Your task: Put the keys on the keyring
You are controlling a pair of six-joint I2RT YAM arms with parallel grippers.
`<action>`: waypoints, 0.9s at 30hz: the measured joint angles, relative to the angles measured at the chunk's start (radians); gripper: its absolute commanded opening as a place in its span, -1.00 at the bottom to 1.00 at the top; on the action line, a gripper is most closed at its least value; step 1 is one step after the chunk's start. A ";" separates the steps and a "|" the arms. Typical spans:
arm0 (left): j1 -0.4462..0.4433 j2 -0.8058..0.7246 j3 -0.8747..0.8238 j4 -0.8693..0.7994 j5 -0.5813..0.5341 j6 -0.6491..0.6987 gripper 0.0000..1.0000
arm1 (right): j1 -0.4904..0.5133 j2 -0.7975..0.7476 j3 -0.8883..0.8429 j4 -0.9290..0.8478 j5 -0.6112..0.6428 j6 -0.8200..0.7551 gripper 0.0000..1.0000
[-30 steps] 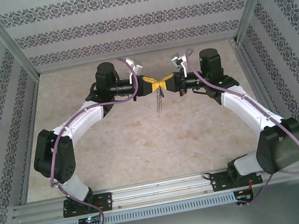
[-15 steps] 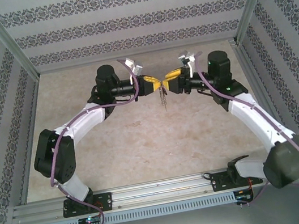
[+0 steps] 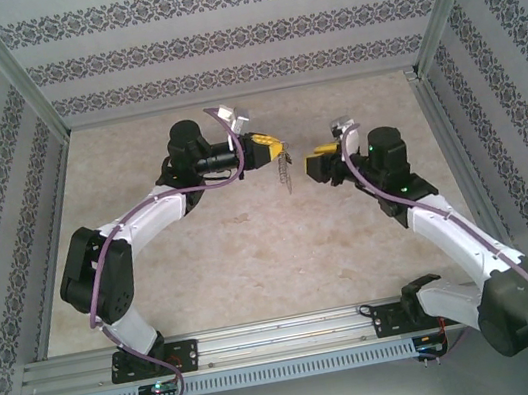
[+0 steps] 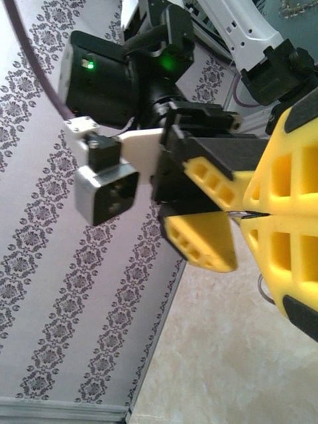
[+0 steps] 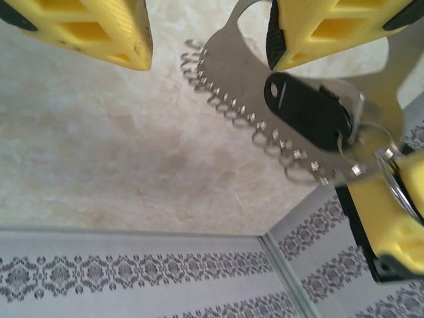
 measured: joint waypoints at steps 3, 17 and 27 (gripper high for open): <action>0.000 -0.003 -0.008 0.010 -0.010 -0.001 -1.00 | 0.040 -0.008 -0.038 0.012 0.053 0.000 -0.01; 0.000 -0.003 -0.011 0.032 -0.021 -0.017 -1.00 | 0.170 -0.051 -0.116 0.076 0.212 -0.012 0.02; 0.000 -0.003 -0.011 0.041 -0.021 -0.039 -1.00 | 0.194 -0.012 -0.096 0.116 0.243 -0.021 0.02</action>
